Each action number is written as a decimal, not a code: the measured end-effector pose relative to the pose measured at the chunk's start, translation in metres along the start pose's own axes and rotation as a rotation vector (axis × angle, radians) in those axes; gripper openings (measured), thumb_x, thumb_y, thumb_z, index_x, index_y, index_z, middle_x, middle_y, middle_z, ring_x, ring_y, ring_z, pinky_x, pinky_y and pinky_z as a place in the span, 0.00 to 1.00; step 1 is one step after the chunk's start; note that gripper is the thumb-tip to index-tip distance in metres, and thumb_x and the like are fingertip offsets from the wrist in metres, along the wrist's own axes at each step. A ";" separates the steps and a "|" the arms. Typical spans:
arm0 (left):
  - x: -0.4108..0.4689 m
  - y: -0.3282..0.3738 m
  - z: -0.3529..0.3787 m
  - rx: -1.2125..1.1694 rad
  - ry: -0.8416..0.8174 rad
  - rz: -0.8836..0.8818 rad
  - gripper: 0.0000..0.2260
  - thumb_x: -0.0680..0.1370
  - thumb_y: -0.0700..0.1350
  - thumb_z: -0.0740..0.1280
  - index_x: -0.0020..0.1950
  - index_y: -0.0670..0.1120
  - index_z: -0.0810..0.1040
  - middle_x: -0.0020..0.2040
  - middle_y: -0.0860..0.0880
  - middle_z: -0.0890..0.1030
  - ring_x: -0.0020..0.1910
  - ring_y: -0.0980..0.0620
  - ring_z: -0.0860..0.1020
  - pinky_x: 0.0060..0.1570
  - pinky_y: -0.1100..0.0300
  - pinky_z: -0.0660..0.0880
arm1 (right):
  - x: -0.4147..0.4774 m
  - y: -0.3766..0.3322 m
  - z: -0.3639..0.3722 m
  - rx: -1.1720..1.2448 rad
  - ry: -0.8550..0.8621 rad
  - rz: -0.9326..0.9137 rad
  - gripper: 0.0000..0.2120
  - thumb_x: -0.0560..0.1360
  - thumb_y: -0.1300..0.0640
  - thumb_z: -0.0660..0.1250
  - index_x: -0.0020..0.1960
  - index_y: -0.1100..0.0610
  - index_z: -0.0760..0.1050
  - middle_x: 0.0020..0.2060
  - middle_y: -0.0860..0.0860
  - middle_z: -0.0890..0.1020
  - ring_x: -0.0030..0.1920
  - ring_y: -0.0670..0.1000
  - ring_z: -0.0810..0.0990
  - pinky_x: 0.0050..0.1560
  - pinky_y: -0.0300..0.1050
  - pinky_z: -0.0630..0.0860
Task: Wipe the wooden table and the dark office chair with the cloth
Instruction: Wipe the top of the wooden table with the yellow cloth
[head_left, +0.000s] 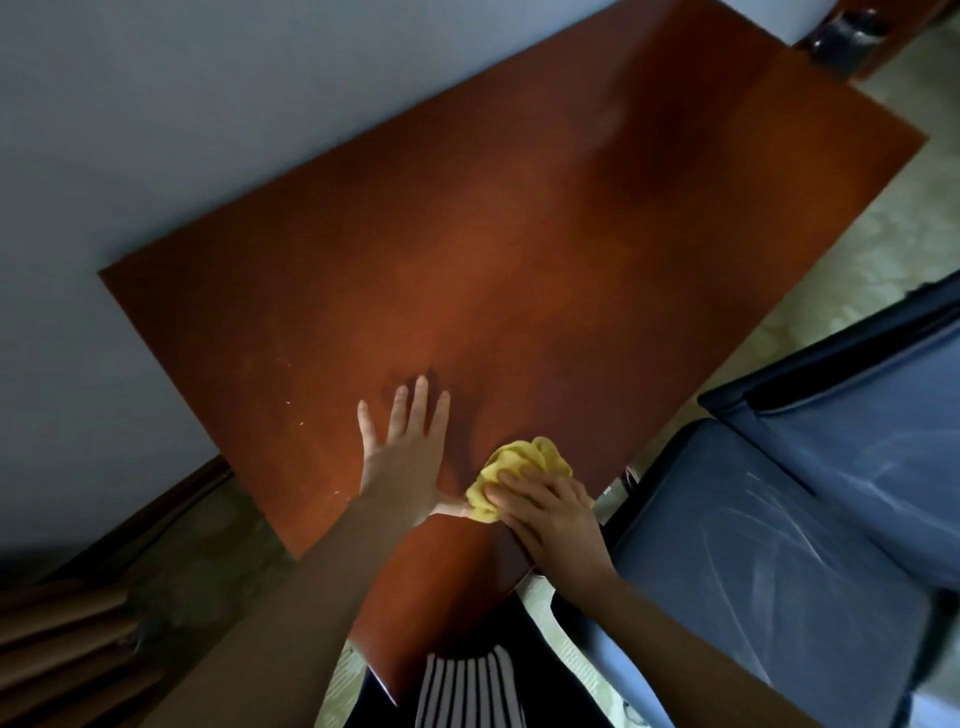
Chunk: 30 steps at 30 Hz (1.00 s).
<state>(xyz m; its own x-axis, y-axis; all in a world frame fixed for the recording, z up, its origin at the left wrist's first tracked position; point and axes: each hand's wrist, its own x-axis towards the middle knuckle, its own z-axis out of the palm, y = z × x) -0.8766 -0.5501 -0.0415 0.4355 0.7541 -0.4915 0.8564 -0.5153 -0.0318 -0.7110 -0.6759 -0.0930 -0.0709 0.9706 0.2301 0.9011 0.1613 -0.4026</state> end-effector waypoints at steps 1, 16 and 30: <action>0.002 0.002 0.000 0.017 0.000 0.004 0.61 0.61 0.76 0.63 0.76 0.47 0.32 0.76 0.43 0.32 0.76 0.42 0.37 0.67 0.32 0.37 | -0.001 0.010 -0.004 -0.010 -0.022 -0.056 0.14 0.75 0.50 0.62 0.55 0.46 0.82 0.55 0.42 0.82 0.56 0.46 0.72 0.53 0.44 0.70; 0.018 0.015 -0.001 0.188 -0.036 0.039 0.59 0.61 0.76 0.63 0.73 0.53 0.27 0.75 0.49 0.30 0.73 0.40 0.29 0.62 0.28 0.32 | 0.115 0.161 -0.056 -0.081 -0.161 -0.143 0.16 0.71 0.60 0.74 0.58 0.53 0.81 0.57 0.52 0.82 0.55 0.60 0.80 0.53 0.59 0.75; 0.022 0.013 -0.002 0.064 -0.065 0.022 0.58 0.61 0.74 0.65 0.73 0.57 0.28 0.76 0.52 0.31 0.74 0.41 0.32 0.61 0.27 0.35 | 0.135 0.123 -0.032 -0.159 -0.088 0.576 0.17 0.82 0.53 0.55 0.70 0.49 0.69 0.71 0.52 0.70 0.68 0.62 0.65 0.63 0.64 0.64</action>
<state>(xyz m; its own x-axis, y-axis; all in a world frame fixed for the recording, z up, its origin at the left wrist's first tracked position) -0.8550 -0.5395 -0.0516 0.4329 0.7156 -0.5482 0.8266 -0.5578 -0.0753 -0.5962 -0.5311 -0.0827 0.4186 0.9060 -0.0629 0.8573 -0.4171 -0.3019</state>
